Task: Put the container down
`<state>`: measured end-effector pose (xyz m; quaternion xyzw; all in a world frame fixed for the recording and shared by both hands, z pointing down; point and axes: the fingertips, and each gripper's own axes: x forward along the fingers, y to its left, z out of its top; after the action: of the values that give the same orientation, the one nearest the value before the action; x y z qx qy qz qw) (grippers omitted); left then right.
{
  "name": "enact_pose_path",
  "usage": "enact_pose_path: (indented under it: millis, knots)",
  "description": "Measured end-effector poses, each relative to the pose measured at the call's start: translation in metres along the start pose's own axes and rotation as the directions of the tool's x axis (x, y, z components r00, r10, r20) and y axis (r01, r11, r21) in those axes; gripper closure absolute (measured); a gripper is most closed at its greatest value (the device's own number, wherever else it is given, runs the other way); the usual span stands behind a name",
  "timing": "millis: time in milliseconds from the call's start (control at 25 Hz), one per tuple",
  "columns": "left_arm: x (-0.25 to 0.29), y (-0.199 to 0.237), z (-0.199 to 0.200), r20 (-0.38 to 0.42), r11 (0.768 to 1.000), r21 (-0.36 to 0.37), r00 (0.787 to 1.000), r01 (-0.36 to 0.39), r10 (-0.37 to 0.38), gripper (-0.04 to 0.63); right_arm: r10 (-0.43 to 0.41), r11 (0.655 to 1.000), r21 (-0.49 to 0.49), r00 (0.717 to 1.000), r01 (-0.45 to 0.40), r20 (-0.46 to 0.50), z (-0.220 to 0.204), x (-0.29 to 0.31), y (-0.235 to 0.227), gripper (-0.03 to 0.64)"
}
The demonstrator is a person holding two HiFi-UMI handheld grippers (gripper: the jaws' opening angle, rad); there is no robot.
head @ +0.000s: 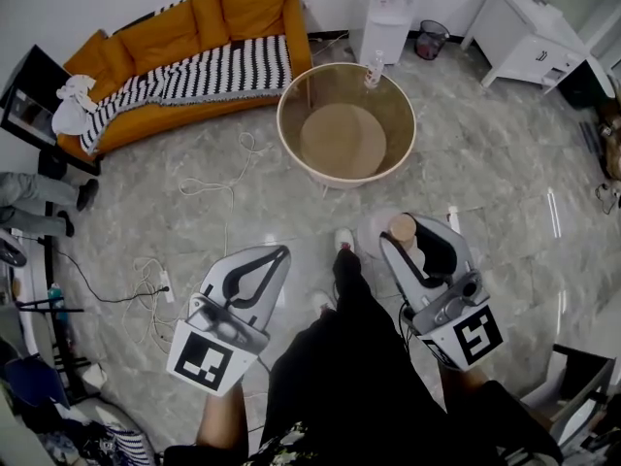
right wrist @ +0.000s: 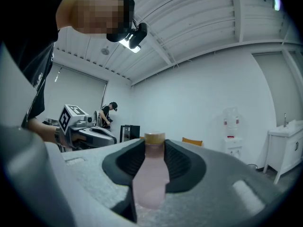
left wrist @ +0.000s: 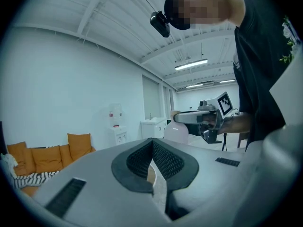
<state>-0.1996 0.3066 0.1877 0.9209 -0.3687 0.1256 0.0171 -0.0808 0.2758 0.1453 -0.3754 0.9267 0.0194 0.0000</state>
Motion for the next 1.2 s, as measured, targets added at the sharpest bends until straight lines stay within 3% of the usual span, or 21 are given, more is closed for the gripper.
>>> enact_pose_path:
  millis: [120,720,1200]
  knots:
    - [0.021,0.022,0.003,-0.002,1.000,-0.013,1.000,0.001,-0.001,0.592,0.000,1.000,-0.011,1.000,0.000,-0.004,-0.003,0.020,-0.019,0.499]
    - [0.158,0.102,0.060,0.018,0.997,0.063,0.999,0.042,-0.043,0.592,0.050,0.999,-0.012,0.999,-0.050,0.007,0.005,0.108,-0.136,0.499]
    - [0.239,0.152,0.074,0.006,0.997,0.033,0.998,-0.064,0.064,0.592,0.165,0.986,-0.006,0.986,-0.165,0.015,-0.008,0.159,-0.209,0.499]
